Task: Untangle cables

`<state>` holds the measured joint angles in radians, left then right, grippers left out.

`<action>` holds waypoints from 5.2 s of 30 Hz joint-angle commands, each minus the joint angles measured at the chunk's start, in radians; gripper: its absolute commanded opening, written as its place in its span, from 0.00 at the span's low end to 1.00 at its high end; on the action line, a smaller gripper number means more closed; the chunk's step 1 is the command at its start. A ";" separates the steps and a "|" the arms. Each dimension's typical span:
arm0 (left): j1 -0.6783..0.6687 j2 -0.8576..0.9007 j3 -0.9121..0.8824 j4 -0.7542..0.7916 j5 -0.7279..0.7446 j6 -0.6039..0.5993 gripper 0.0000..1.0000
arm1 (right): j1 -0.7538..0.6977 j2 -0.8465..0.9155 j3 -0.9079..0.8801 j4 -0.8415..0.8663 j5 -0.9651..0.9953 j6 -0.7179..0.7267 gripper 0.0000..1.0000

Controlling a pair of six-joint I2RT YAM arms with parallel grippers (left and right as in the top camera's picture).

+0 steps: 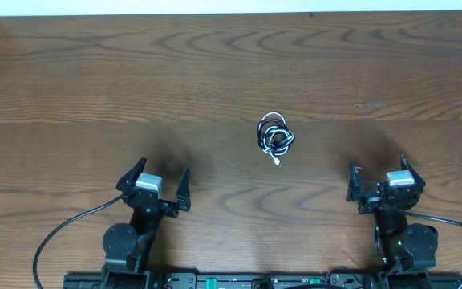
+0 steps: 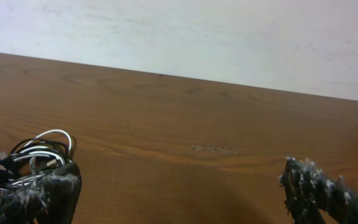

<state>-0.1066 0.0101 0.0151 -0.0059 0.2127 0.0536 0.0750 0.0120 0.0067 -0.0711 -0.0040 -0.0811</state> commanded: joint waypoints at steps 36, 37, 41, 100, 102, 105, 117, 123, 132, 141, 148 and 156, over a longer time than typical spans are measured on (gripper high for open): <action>-0.002 0.314 0.410 -0.587 -0.007 -0.085 0.98 | -0.006 -0.006 -0.001 -0.005 -0.002 -0.002 0.99; -0.002 0.349 0.430 -0.599 -0.006 -0.086 0.98 | -0.006 -0.006 -0.001 -0.005 -0.002 -0.002 0.99; -0.002 0.471 0.489 -0.650 -0.003 -0.120 0.98 | -0.006 -0.006 -0.001 -0.005 -0.002 -0.002 0.99; -0.080 1.170 1.097 -0.804 0.096 -0.156 0.98 | -0.006 0.951 0.904 -0.794 -0.122 0.079 0.99; -0.113 1.219 1.147 -0.809 0.178 -0.061 0.98 | -0.006 0.970 0.921 -0.784 -0.140 0.084 0.99; -0.151 1.258 1.177 -0.799 0.232 0.034 0.98 | -0.006 0.973 0.922 -0.774 -0.182 0.084 0.99; -0.159 1.277 1.176 -0.579 0.232 0.043 0.98 | -0.006 0.973 0.922 -0.732 -0.190 0.098 0.99; -0.159 1.277 1.176 -0.394 0.005 -0.146 0.98 | -0.006 0.973 0.922 -0.725 -0.190 0.114 0.99; -0.160 1.340 1.387 -0.562 -0.094 -0.157 0.98 | -0.006 0.975 0.922 -0.725 -0.190 0.114 0.99; -0.209 1.622 1.498 -0.795 0.041 -0.154 0.98 | -0.006 0.975 0.922 -0.729 -0.190 0.114 0.99; -0.245 1.830 1.496 -0.727 0.165 -0.157 0.99 | -0.006 0.975 0.922 -0.732 -0.190 0.114 0.99; -0.325 2.003 1.496 -0.684 0.165 -0.156 0.79 | -0.006 0.975 0.921 -0.733 -0.190 0.114 0.99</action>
<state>-0.4026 1.9648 1.5005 -0.6910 0.3622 -0.1047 0.0742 0.9882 0.9047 -0.8032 -0.1871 0.0189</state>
